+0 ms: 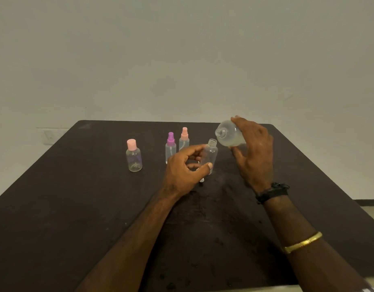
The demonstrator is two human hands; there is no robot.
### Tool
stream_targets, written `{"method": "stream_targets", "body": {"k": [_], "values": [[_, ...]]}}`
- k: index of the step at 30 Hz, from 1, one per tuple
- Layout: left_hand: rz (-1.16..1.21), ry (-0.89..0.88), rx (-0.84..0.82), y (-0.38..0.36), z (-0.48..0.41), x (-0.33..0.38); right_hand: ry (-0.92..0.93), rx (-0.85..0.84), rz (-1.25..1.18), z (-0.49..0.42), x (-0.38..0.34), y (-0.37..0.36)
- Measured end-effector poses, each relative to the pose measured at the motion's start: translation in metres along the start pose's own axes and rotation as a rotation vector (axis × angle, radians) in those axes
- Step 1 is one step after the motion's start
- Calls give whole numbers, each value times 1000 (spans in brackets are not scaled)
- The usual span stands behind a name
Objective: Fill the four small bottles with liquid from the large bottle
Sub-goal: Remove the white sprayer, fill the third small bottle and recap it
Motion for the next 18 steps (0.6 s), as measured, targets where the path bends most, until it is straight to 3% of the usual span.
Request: {"method": "stream_targets", "body": {"k": [18], "values": [[10,-4,-19,1,1,1,107,17,82,-5,4,4]]}}
Point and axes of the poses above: each hand's wrist, its own z-axis away from the middle knuckle, its own y-axis out of the back of the hand, x = y × z, the point moved 3 cm from there along -z, towards the middle knuckle, and after that the axes turned 3 degrees about x, right-handed, at the moved point
